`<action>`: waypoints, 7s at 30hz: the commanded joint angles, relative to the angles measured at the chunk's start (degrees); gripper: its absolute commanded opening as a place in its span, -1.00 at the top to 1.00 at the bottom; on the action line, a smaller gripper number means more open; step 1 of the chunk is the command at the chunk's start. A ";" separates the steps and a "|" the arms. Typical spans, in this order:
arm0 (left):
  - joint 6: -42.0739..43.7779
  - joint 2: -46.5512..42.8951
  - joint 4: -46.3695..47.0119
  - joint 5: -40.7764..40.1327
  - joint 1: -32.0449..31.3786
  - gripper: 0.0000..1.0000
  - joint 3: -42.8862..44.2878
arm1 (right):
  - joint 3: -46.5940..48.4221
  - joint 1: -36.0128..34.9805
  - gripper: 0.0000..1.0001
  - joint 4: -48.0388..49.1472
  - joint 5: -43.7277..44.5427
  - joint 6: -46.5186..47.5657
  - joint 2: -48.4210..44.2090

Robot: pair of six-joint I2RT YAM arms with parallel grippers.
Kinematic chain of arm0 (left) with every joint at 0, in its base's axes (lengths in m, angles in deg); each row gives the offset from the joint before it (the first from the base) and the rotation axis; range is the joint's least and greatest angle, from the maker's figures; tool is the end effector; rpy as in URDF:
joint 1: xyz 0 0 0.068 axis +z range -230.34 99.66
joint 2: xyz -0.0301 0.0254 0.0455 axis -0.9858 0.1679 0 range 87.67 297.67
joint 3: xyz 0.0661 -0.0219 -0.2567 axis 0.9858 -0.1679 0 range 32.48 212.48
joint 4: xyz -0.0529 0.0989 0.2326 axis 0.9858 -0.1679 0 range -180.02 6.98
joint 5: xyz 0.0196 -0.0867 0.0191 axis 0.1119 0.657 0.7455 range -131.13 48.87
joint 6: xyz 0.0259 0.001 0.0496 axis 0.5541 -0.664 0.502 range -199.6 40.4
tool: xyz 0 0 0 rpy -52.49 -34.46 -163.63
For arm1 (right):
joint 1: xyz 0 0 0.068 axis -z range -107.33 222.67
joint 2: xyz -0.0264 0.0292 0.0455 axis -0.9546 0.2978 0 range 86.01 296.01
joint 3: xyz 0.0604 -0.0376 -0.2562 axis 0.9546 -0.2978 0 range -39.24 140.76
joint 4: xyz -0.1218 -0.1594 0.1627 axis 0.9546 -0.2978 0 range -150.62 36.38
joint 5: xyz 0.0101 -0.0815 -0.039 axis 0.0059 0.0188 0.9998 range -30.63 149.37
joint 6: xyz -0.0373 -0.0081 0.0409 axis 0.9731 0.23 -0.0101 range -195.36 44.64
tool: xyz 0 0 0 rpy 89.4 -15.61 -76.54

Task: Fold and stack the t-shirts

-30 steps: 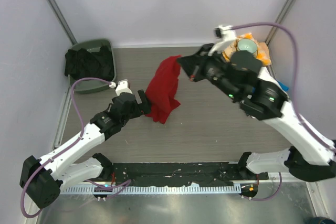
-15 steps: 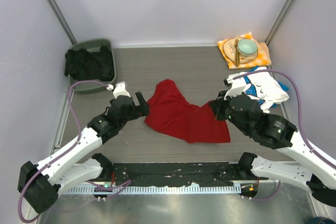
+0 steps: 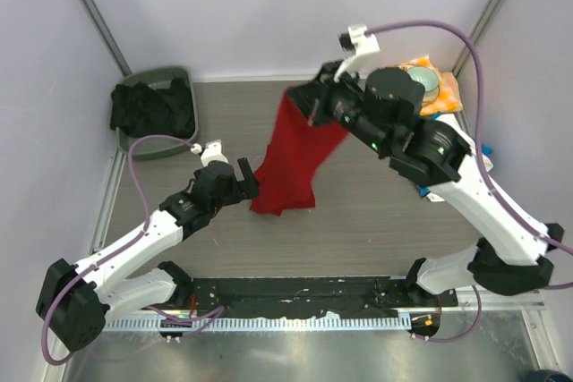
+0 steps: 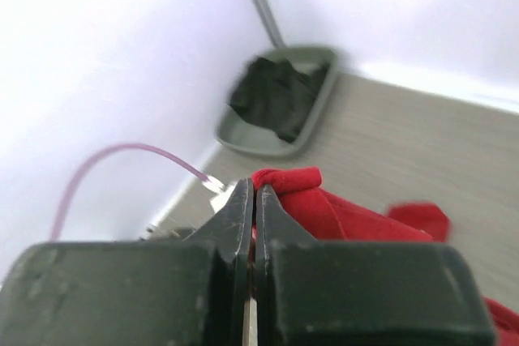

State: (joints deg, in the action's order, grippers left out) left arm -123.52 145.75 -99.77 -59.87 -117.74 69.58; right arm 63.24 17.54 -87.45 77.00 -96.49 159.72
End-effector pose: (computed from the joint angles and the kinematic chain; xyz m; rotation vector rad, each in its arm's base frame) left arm 0.1812 -0.1230 0.2335 -0.3050 2.2015 -0.4310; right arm 0.1476 0.1913 0.5191 -0.2653 1.6898 0.7506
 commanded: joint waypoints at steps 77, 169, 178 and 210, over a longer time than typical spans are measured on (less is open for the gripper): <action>0.68 -12.12 -1.26 2.84 7.70 -0.99 -5.90 | -40.87 -33.90 0.98 -7.30 1.26 -17.37 24.55; 1.65 0.36 7.17 7.76 9.55 -1.00 -7.31 | -30.49 22.61 -0.35 21.96 -1.90 -7.35 39.57; 2.00 0.63 6.73 7.67 9.99 -1.00 -7.57 | -30.76 22.61 0.21 22.22 -1.46 -7.44 41.42; -7.49 8.81 14.03 21.55 7.62 -0.50 -12.84 | -37.08 22.62 0.99 20.73 4.79 -5.68 28.77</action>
State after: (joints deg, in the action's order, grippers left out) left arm -128.65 157.09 -86.81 -41.55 -108.35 59.33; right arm 27.76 40.40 -67.32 80.93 -101.91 190.76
